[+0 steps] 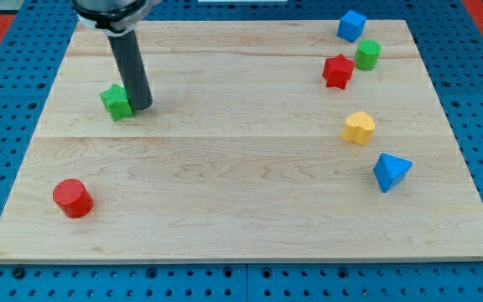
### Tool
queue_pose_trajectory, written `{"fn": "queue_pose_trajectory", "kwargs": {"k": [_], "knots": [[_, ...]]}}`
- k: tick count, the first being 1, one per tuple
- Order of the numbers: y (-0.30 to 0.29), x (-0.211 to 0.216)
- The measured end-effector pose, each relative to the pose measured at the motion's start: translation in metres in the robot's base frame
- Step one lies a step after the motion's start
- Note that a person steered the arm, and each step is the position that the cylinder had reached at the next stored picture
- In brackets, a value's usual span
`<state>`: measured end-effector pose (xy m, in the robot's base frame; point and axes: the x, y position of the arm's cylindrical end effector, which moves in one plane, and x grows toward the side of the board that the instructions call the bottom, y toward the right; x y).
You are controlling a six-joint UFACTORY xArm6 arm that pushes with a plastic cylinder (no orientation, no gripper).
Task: Move the green circle to the red circle
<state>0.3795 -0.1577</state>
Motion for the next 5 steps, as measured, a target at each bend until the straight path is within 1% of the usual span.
{"fn": "queue_pose_trajectory", "kwargs": {"k": [1, 3, 4, 5], "knots": [[-0.031, -0.001], [-0.018, -0.001], [-0.002, -0.002], [0.056, -0.023]]}}
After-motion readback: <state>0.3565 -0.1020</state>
